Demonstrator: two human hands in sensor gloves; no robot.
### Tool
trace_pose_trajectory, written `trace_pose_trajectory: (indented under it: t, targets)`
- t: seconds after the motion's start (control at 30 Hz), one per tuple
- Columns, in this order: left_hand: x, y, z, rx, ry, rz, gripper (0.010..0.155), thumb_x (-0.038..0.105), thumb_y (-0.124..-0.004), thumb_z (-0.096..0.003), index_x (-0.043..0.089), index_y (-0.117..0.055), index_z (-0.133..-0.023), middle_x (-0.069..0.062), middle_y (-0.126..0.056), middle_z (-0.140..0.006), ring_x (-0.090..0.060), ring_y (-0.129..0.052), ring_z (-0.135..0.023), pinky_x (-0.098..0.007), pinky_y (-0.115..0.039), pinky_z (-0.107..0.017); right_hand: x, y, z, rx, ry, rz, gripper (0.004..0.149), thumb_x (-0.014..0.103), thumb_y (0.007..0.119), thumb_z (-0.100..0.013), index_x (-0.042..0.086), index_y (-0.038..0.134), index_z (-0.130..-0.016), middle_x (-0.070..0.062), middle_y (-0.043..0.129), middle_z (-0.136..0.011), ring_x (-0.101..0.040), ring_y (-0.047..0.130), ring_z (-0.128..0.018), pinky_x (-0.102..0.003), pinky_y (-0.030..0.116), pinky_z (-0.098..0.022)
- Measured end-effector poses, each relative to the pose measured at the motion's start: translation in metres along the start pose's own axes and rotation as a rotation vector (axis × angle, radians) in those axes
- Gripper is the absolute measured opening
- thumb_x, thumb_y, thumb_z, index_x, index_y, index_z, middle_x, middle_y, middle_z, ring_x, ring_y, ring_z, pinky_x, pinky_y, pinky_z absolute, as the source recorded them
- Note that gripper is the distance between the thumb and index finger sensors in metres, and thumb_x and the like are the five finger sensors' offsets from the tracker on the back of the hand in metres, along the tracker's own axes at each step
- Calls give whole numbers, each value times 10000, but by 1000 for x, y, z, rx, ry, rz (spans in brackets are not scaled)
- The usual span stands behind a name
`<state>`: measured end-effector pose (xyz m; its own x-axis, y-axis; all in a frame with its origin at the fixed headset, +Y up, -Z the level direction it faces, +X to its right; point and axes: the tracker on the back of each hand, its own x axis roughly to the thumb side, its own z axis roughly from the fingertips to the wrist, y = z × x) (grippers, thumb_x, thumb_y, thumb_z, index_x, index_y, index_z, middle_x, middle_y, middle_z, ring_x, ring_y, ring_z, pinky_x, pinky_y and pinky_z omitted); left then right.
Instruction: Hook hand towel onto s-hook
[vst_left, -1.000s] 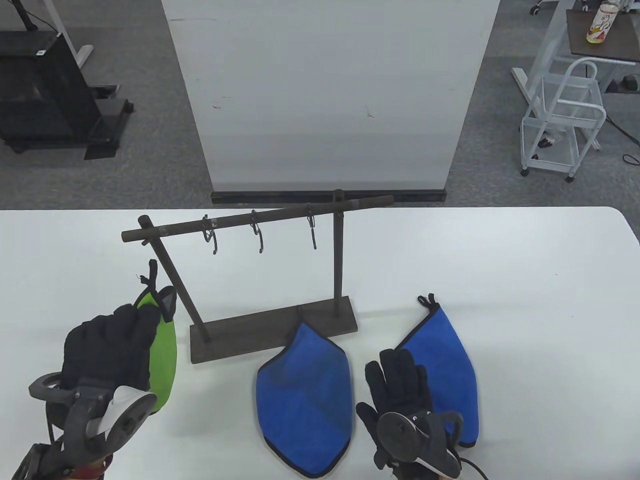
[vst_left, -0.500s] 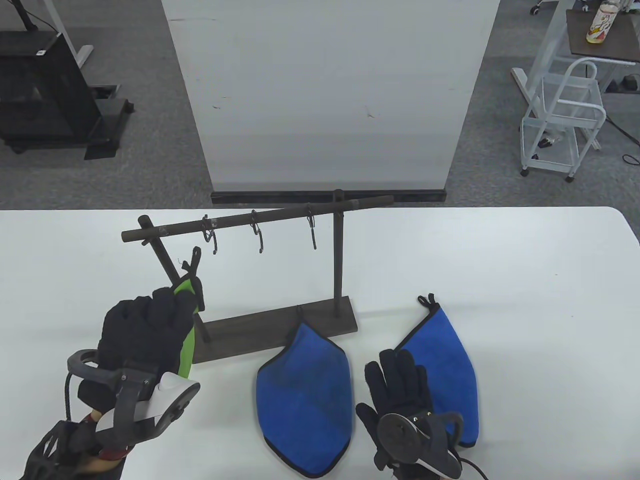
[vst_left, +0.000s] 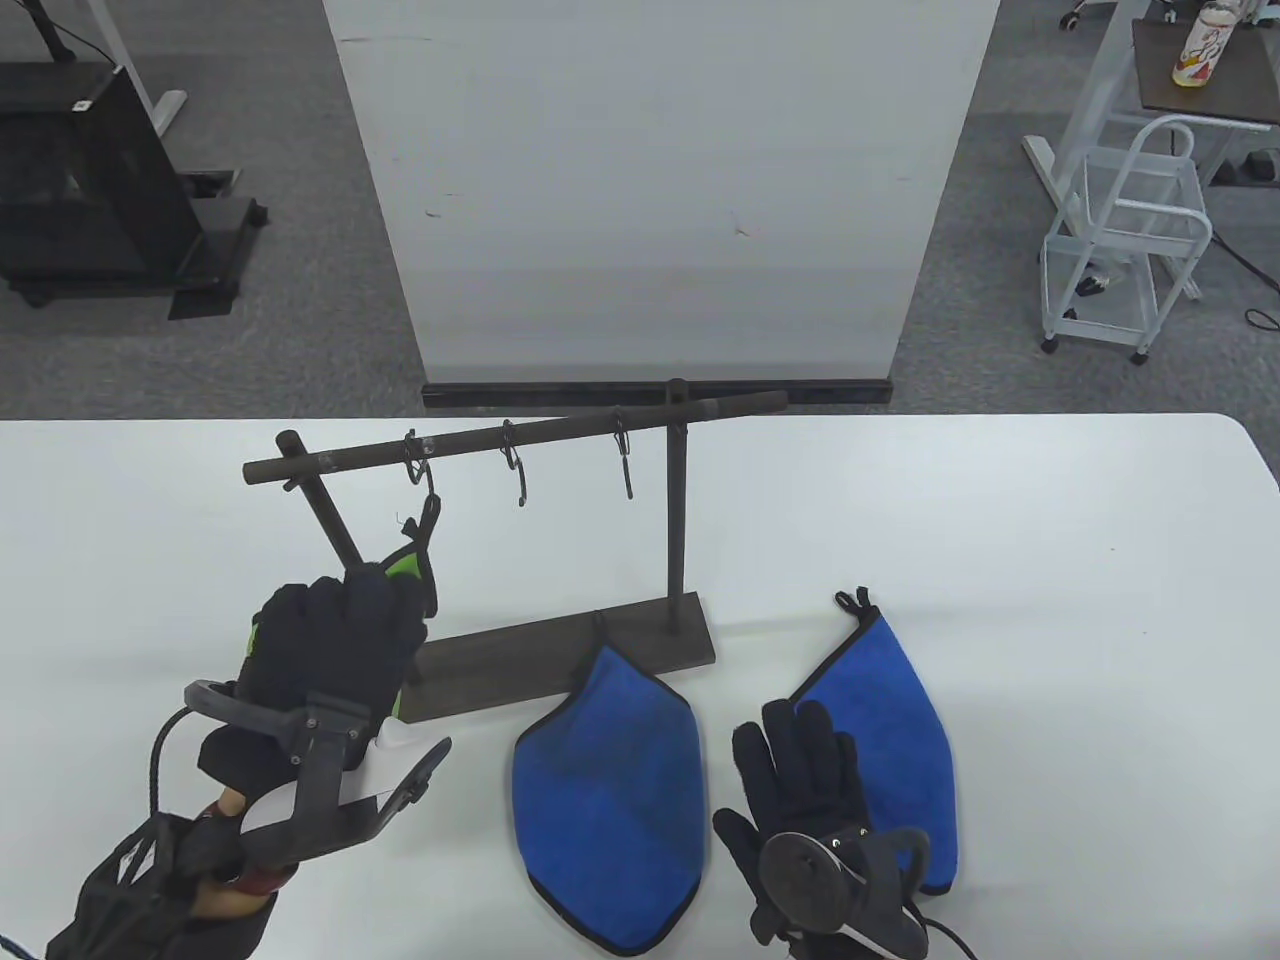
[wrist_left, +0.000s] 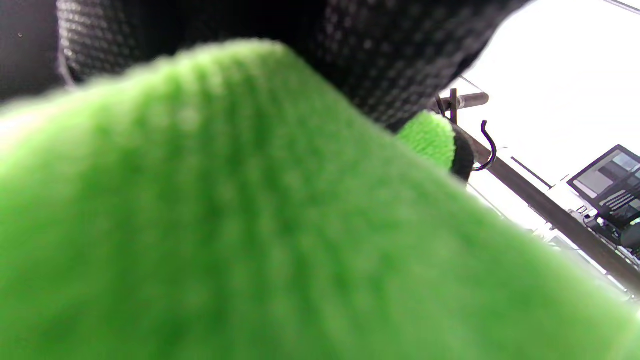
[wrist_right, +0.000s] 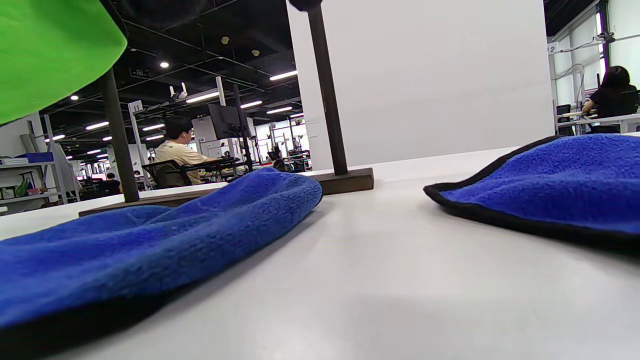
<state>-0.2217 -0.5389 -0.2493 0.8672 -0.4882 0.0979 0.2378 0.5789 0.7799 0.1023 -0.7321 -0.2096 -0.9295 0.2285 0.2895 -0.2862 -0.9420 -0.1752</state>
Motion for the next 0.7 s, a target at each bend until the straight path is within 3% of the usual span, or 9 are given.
trace_pose_trajectory:
  t: [0.7]
  targets:
    - [19,-8,-13,-98,-82,-136,337,229,-970,-366,301,-951,-695,-43,-920,-772,-293,-978,-532,-484,-820,-505,-3,-2,2,0,-2,-11,720,553,652,-479,216,443,-1080,-102,218,-1165,-376,96,-1038,-557,258,-730]
